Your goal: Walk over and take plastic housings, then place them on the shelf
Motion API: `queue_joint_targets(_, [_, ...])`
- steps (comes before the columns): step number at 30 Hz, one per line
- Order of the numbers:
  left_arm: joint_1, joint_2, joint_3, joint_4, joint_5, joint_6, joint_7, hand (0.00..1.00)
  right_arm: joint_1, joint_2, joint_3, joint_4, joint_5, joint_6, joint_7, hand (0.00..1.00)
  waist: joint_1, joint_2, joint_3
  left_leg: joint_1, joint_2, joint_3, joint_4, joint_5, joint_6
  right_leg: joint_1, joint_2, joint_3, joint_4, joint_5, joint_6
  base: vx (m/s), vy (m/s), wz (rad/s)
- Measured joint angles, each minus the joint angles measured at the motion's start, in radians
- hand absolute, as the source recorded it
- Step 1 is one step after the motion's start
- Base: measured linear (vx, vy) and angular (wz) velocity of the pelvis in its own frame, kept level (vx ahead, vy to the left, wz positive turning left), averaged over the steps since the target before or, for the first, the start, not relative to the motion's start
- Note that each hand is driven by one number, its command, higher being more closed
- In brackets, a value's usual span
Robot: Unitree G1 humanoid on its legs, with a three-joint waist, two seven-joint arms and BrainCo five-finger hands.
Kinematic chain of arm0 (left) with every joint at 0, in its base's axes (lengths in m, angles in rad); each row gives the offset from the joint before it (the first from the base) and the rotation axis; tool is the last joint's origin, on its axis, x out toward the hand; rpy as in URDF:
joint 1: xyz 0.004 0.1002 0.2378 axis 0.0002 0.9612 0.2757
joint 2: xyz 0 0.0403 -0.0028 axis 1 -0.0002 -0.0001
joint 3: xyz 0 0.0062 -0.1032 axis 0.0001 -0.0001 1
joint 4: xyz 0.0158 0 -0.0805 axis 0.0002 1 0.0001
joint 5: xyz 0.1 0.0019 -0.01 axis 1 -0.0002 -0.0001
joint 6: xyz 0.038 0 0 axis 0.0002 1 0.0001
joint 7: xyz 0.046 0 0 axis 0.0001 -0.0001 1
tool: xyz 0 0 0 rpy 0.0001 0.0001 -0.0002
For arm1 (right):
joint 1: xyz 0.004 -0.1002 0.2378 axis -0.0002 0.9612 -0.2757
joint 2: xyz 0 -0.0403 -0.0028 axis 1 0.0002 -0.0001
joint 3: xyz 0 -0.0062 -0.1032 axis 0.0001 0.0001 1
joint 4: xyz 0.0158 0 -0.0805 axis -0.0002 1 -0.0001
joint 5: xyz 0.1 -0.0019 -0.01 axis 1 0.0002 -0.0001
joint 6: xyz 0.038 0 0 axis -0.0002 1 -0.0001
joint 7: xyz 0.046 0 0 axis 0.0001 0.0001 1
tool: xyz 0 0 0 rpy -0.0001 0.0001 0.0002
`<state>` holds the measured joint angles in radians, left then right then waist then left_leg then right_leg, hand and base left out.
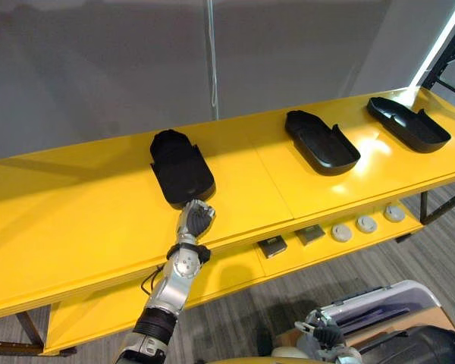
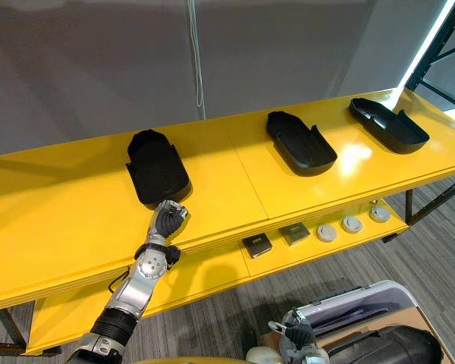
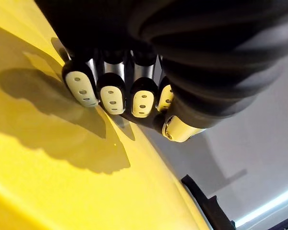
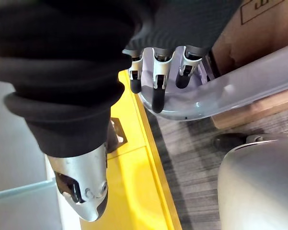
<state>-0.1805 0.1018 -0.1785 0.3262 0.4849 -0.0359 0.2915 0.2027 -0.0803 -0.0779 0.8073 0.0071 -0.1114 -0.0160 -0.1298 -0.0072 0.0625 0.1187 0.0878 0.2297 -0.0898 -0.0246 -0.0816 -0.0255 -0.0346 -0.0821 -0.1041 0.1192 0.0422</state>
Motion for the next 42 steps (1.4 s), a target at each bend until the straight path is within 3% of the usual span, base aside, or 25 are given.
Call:
queue_joint_targets(6, [-0.043,0.003,0.038,0.038,-0.001,0.011,0.016,1.0,0.0,0.004,0.0,-0.001,0.0,0.0,0.0,0.0,-0.007,-0.004,0.0,-0.001,-0.001,0.01,-0.003,-0.002,-0.001,-0.006,0.0,0.003,0.0,0.0,0.0,-0.01,-0.005,-0.04])
queue_joint_targets(8, [-0.046,0.002,0.062,0.04,-0.001,0.011,0.019,1.0,-0.004,0.007,-0.001,-0.002,0.0,0.0,0.0,0.0,-0.021,-0.004,0.0,-0.001,-0.001,0.015,-0.003,-0.002,-0.001,-0.008,0.0,0.004,0.0,0.0,0.0,0.0,-0.003,-0.06])
queue_joint_targets(26, [-0.097,0.002,0.093,0.056,-0.005,0.032,0.022,1.0,-0.003,0.012,-0.001,-0.002,0.002,-0.001,-0.001,0.0,-0.021,-0.011,0.004,-0.001,0.0,0.019,-0.003,-0.005,0.001,-0.009,0.001,0.005,0.001,0.003,-0.004,0.0,0.0,0.0])
queue_joint_targets(30, [-0.029,0.001,0.092,-0.108,-0.023,0.025,0.023,1.0,-0.004,0.013,-0.001,-0.002,0.003,-0.001,-0.002,0.0,-0.021,-0.011,0.004,-0.001,-0.001,0.012,-0.003,-0.003,0.003,-0.006,-0.001,-0.002,0.003,0.003,-0.004,0.0,-0.004,0.05])
queue_joint_targets(34, [0.064,0.006,0.116,-0.321,-0.052,-0.029,0.027,1.0,-0.004,0.013,0.0,0.002,0.004,-0.001,-0.004,0.0,-0.014,-0.01,0.003,0.0,-0.002,-0.016,-0.003,-0.002,0.004,0.008,-0.005,-0.027,0.004,0.002,-0.003,-0.01,-0.004,0.17])
queue_joint_targets(39, [0.201,0.019,0.248,-0.575,-0.126,-0.094,0.044,1.0,0.003,0.001,-0.001,0.017,0.004,0.0,-0.005,0.0,0.025,-0.005,0.004,-0.01,-0.003,-0.056,0.002,-0.003,0.004,0.027,-0.01,-0.054,0.004,-0.006,-0.005,-0.04,-0.01,0.22])
queue_joint_targets(42, [0.272,0.0,0.343,-0.632,-0.195,-0.129,0.061,1.0,0.002,-0.01,-0.003,0.044,0.003,0.001,-0.005,0.0,0.045,-0.002,0.005,-0.014,-0.003,-0.08,0.005,-0.002,0.004,0.038,-0.013,-0.074,0.004,-0.011,-0.005,-0.02,-0.015,0.25])
